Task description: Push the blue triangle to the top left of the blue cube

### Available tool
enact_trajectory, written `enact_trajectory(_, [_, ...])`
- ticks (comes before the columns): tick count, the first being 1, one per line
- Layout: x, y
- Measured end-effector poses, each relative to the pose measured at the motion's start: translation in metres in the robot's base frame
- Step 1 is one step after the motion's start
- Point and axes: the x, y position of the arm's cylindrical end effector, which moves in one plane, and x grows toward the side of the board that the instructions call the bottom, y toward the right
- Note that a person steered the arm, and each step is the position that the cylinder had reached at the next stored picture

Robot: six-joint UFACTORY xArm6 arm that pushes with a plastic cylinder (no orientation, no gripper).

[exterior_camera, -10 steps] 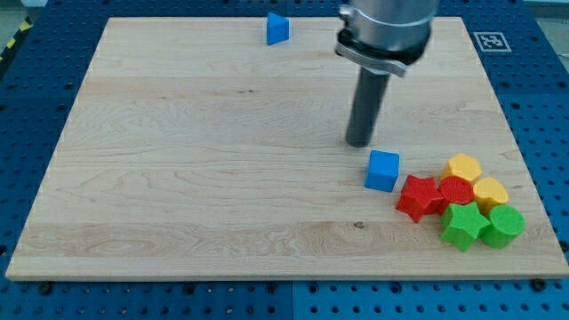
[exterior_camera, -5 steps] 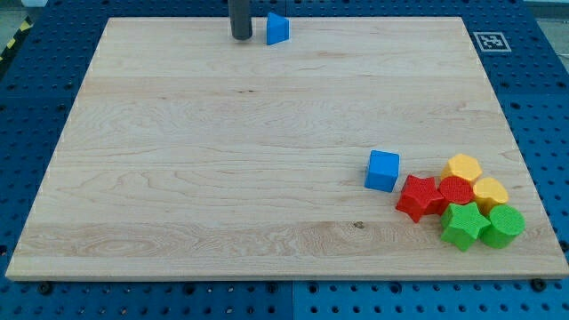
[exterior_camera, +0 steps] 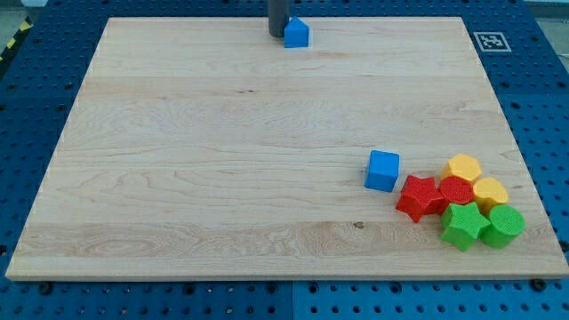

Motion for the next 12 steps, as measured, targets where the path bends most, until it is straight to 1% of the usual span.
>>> enact_trajectory(1, [0.001, 0.023])
enact_trajectory(3, [0.001, 0.091])
enact_trajectory(4, [0.001, 0.102])
enact_trajectory(5, [0.003, 0.102])
enact_trajectory(7, [0.045, 0.099])
enact_trajectory(10, [0.047, 0.075])
enact_trajectory(11, [0.055, 0.059])
enact_trajectory(12, [0.07, 0.056])
